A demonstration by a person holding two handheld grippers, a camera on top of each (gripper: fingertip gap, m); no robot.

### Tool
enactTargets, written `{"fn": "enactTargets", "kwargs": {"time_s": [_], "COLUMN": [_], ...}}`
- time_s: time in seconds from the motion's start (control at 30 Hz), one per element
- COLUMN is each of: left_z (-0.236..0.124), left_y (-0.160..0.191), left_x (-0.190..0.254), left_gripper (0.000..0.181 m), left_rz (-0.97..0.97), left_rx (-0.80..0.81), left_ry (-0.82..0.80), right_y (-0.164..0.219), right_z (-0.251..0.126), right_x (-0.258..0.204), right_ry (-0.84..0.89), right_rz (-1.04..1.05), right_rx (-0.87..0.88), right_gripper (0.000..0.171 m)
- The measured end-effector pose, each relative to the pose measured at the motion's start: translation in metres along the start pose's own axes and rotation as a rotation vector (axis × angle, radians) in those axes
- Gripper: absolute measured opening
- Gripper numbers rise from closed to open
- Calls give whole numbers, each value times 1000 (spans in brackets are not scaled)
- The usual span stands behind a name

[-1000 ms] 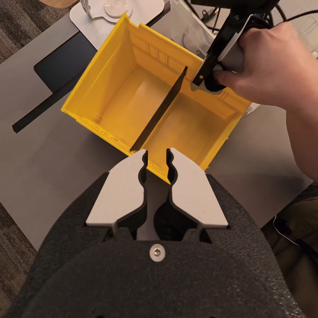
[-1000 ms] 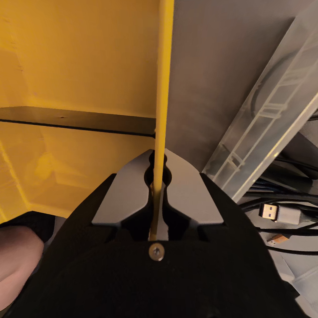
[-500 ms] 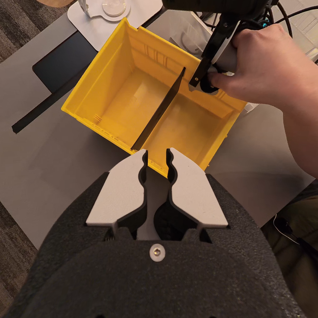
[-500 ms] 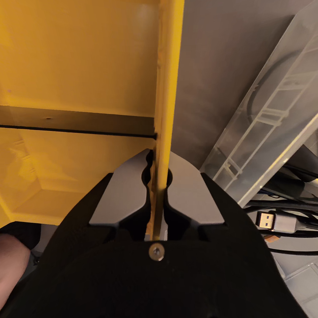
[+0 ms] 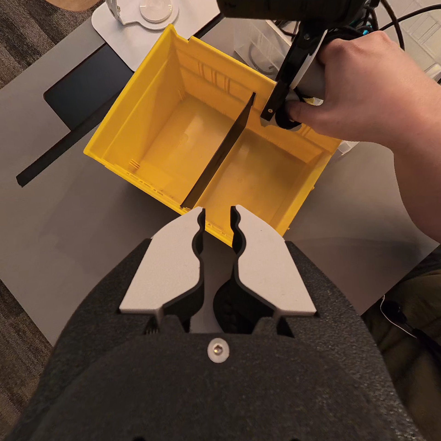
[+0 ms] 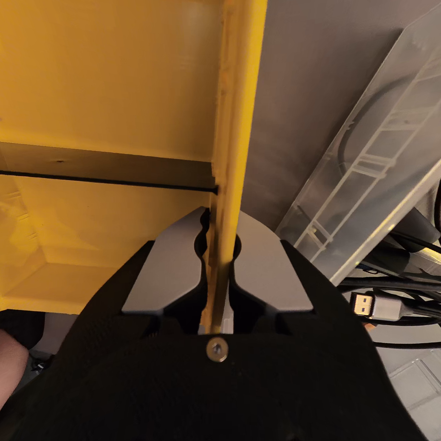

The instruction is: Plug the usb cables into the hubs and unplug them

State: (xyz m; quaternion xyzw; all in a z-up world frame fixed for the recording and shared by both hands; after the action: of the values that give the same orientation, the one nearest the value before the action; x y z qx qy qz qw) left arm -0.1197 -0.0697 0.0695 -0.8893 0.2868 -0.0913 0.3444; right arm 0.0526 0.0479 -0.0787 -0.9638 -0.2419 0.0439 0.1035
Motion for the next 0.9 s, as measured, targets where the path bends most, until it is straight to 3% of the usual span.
{"fn": "enactTargets", "kwargs": {"time_s": [0.3, 0.43, 0.9], "left_z": [-1, -2, 0], "left_y": [0, 1, 0], "left_x": [0, 0, 0], "left_gripper": [20, 20, 20], "left_rz": [3, 3, 6], "left_rx": [2, 2, -5], "left_ry": [-2, -2, -5], "right_y": [-6, -1, -4], "right_z": [2, 10, 7], "right_x": [-14, -11, -14], "right_ry": [-35, -13, -129], "right_rz": [-36, -73, -11], "right_rx": [36, -34, -5], "right_gripper": [17, 20, 5]}}
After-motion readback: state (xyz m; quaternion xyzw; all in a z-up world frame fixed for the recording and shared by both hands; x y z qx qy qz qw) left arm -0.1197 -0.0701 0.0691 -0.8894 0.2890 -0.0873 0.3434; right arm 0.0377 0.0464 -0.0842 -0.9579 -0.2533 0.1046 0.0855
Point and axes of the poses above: each gripper's, where its closed fingertips meet, z out along the fingers, y out of its underside, x = y × z across the jaws, the point moved 5 cm from there along -z, back along the fingers, and after that the axes turned 5 degrees about x, right-handed, at the moved point
